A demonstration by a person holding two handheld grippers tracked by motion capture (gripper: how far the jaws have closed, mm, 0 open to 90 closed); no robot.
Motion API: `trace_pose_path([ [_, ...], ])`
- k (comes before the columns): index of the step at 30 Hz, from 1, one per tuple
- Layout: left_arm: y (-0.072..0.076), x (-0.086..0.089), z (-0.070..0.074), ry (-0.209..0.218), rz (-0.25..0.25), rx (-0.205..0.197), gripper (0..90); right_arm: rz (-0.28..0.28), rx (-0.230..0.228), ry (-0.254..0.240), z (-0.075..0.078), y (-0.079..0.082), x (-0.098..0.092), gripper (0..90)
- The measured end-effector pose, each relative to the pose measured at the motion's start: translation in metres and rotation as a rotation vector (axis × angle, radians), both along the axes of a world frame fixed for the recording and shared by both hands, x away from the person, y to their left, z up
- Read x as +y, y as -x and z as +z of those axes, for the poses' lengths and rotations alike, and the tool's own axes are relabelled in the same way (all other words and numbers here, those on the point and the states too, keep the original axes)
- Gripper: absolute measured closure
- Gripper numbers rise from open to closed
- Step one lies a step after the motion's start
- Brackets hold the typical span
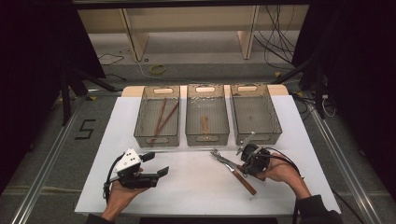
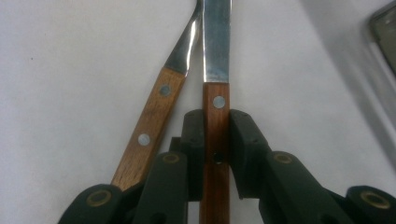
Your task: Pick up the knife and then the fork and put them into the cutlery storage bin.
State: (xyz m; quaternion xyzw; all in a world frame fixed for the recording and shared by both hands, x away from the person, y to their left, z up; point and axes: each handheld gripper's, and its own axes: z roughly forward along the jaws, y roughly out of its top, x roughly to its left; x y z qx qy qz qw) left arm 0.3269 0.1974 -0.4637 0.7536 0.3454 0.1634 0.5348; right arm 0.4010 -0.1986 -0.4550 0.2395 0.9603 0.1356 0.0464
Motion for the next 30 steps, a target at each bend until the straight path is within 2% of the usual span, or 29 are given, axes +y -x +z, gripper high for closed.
trace_pose_path([
  [7,0.0,0.0,0.0,-0.002,-0.002,0.0,19.7,-0.001,-0.007,-0.027,0.006,0.002,-0.001,77.5],
  [11,0.0,0.0,0.0,-0.002,-0.001,0.0,19.6,-0.009,-0.029,-0.037,0.01,0.002,-0.002,77.5],
  [18,0.0,0.0,0.0,0.001,0.001,-0.002,19.6,-0.023,-0.051,-0.083,0.019,0.003,-0.004,77.4],
  [30,0.0,0.0,0.0,0.001,0.0,-0.001,19.6,-0.036,-0.091,-0.115,0.025,0.002,-0.007,77.4],
])
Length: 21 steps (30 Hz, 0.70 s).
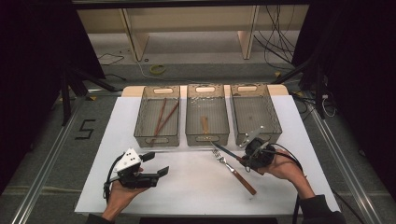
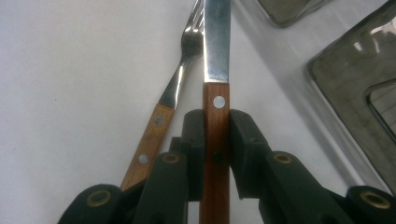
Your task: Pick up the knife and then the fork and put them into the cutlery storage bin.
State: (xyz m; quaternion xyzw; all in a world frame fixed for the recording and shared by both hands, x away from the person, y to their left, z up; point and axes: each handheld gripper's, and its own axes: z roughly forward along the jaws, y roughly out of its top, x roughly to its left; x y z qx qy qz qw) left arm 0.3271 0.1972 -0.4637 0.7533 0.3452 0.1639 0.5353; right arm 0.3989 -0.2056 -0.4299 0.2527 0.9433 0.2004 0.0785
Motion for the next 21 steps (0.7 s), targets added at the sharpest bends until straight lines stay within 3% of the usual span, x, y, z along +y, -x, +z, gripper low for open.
trace_pose_path([
  [21,-0.001,0.001,0.0,0.011,0.004,-0.002,19.5,-0.048,-0.066,-0.099,0.02,-0.004,-0.005,77.5],
])
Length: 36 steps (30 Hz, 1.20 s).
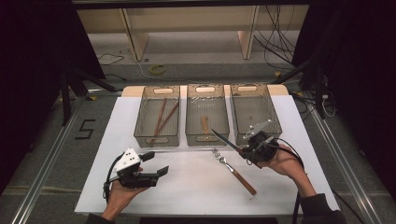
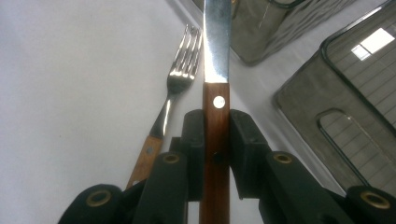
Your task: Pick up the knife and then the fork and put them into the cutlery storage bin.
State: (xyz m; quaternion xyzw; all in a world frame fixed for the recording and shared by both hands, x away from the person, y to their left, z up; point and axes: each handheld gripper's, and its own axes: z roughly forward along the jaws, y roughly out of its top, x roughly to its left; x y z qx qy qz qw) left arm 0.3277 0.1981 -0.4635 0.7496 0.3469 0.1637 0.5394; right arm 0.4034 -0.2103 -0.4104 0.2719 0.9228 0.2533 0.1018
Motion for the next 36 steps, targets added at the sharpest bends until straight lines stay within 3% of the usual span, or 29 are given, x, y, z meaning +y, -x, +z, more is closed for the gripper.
trace_pose_path([
  [11,0.0,0.001,0.0,0.001,0.005,0.001,19.5,-0.014,-0.034,-0.043,0.007,-0.007,0.001,77.5],
  [23,-0.001,0.0,-0.001,0.006,0.01,0.002,19.5,-0.085,-0.075,-0.124,0.015,-0.014,-0.003,77.5],
  [36,-0.002,0.0,-0.001,0.006,0.01,0.004,19.5,-0.128,-0.102,-0.166,0.017,-0.02,-0.007,77.5],
])
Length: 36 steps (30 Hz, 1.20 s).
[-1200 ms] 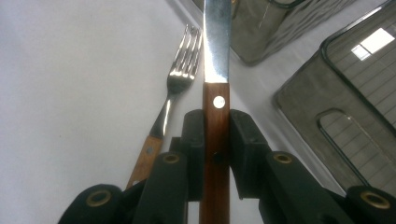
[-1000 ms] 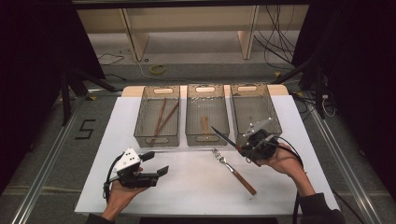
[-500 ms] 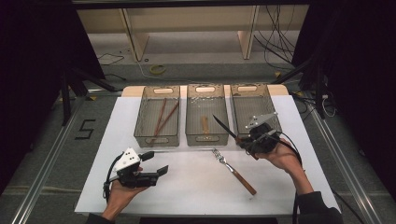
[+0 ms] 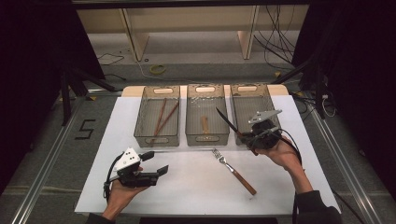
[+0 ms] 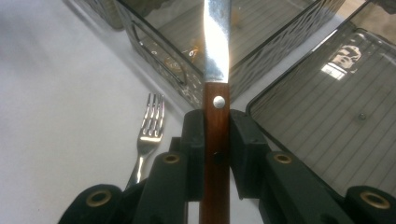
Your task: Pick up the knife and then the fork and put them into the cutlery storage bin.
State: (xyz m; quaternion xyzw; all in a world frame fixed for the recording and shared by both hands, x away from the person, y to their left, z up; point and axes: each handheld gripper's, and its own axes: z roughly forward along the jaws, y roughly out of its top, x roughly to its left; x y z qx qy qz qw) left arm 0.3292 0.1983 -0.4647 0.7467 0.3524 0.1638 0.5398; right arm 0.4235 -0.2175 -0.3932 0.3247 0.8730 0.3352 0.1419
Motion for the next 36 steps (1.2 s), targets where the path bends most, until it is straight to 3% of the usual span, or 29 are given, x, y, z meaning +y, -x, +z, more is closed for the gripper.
trace_pose_path([
  [19,-0.002,-0.001,-0.001,-0.006,-0.002,0.004,19.5,-0.114,-0.041,-0.044,0.016,-0.024,-0.012,77.5],
  [36,-0.004,-0.004,-0.001,-0.009,-0.011,0.002,19.5,-0.233,-0.007,-0.039,0.019,-0.062,-0.019,77.4],
])
